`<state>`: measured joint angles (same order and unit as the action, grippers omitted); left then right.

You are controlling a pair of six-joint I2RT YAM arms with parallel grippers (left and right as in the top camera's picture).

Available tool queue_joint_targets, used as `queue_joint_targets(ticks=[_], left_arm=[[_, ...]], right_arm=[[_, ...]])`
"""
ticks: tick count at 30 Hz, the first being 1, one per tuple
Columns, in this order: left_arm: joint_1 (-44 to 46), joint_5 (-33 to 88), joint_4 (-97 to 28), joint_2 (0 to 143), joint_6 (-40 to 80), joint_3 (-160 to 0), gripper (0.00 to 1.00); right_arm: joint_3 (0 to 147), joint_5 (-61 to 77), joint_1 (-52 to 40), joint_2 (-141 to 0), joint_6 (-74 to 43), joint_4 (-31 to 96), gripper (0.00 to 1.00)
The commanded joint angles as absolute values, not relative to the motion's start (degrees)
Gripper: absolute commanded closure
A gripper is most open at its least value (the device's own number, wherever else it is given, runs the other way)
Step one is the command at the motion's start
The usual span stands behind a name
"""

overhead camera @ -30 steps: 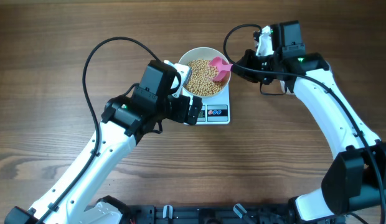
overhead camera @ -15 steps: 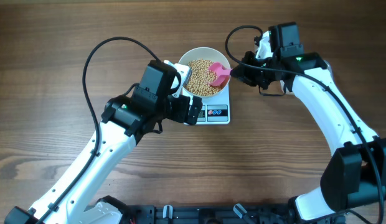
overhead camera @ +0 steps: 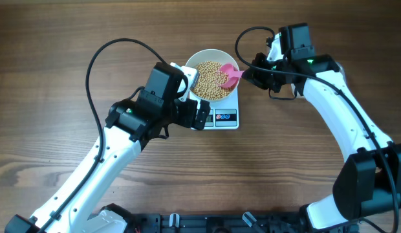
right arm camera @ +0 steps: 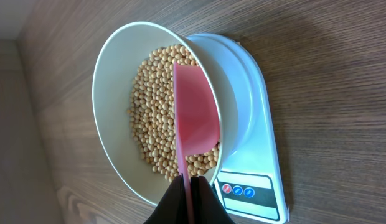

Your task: Scoop item into bowl and weigh 150g on scale

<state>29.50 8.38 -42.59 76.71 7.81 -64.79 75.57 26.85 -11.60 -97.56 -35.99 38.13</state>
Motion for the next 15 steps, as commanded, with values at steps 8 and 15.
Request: queue_joint_targets(ticks=[8,15], left_arm=[[29.1,8.0,-42.5,76.5,8.1,-65.6,0.0],[29.1,8.1,-42.5,76.5,8.1,-65.6,0.0]], right_arm=[[76.2,25.3,-11.6,-98.5,-36.0,37.7,0.96],[76.2,24.0,-11.6,-98.5,-36.0,37.8,0.96]])
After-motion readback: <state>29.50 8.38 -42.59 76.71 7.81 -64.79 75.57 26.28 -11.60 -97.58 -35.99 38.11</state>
